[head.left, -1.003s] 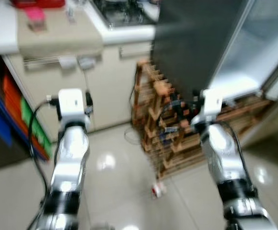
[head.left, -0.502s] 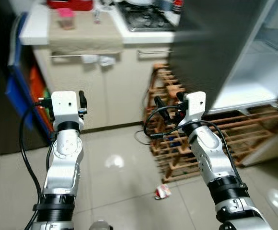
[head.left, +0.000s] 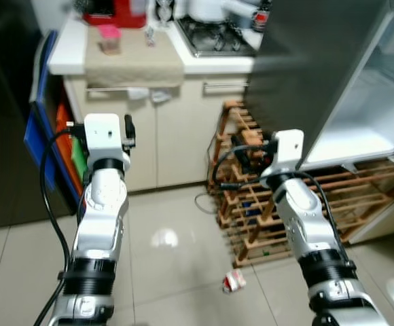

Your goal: Restocking fridge

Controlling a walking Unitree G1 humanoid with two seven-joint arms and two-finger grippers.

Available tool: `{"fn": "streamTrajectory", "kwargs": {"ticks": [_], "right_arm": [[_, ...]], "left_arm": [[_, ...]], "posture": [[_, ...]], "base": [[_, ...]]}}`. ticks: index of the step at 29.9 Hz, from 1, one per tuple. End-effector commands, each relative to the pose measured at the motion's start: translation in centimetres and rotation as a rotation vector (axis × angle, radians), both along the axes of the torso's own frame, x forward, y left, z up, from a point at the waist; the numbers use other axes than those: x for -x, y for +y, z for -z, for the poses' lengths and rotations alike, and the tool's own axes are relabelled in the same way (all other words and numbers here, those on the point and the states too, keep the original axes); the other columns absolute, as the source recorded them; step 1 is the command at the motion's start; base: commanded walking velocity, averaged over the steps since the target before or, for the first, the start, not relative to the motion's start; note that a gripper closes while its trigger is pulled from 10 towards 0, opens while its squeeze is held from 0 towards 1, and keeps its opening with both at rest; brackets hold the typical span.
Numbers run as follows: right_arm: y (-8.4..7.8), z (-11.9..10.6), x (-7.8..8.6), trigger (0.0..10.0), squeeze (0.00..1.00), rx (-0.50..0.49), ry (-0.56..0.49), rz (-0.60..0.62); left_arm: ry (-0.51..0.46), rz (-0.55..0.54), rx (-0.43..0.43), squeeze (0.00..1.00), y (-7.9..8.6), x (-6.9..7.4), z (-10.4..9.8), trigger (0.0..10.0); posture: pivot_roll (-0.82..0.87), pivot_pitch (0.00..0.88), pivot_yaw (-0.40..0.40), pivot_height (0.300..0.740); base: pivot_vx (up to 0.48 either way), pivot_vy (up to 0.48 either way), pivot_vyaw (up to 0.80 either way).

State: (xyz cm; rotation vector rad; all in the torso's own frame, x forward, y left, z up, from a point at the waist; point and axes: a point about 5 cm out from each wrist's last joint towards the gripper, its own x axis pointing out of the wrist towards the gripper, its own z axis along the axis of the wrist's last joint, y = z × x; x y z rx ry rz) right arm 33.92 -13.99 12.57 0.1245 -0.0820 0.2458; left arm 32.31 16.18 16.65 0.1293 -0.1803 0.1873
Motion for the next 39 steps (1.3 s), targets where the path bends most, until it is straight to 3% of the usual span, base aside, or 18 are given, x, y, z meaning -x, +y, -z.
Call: {"fn": "streamTrajectory", "kwargs": {"ticks": [1, 8, 10, 12, 18, 28, 39], "right_arm": [[-0.2, -0.7, -0.3, 10.0, 0.00, -0.015, -0.027, 0.027], [0.7, -1.3, -0.3, 10.0, 0.00, -0.007, -0.061, -0.025], [0.7, -1.2, -0.2, 10.0, 0.00, 0.001, -0.055, -0.033], [0.6, -1.2, -0.2, 10.0, 0.00, -0.004, -0.055, -0.029], [0.3, -0.8, -0.4, 10.0, 0.00, -0.002, -0.031, -0.002], [0.6, -0.8, -0.3, 10.0, 0.00, -0.006, -0.034, -0.019], [1.1, -1.1, -0.4, 10.0, 0.00, 0.012, -0.060, -0.034]], "left_arm": [[-0.009, 0.005, 0.002, 0.00, -0.3, 0.0, -0.2, 10.0], [-0.007, 0.002, -0.002, 0.00, -0.2, 0.0, -0.1, 10.0], [-0.033, 0.063, 0.068, 0.00, -0.7, 0.0, -0.3, 10.0], [-0.054, 0.109, 0.077, 0.00, -0.9, 0.0, -0.6, 10.0], [-0.043, 0.081, 0.056, 0.00, 0.1, -0.2, -0.6, 10.0], [-0.045, 0.093, 0.065, 0.00, -0.6, 0.1, -0.5, 10.0], [-0.051, 0.073, 0.055, 0.00, -0.1, -0.1, -0.7, 10.0]], "posture": [[0.00, 0.000, -0.042, 0.740], [0.01, 0.000, -0.047, 0.740], [0.01, 0.000, -0.047, 0.740], [0.02, 0.000, -0.054, 0.740], [0.02, 0.000, -0.056, 0.740], [0.02, 0.000, -0.056, 0.740], [0.02, 0.000, -0.044, 0.740]], "base": [[0.480, 0.000, 0.00], [0.480, 0.000, 0.35], [0.480, 0.000, 0.57], [0.480, 0.000, 0.58], [0.480, 0.000, 0.56], [0.480, 0.000, 0.00], [0.480, 0.000, 0.06]]}}
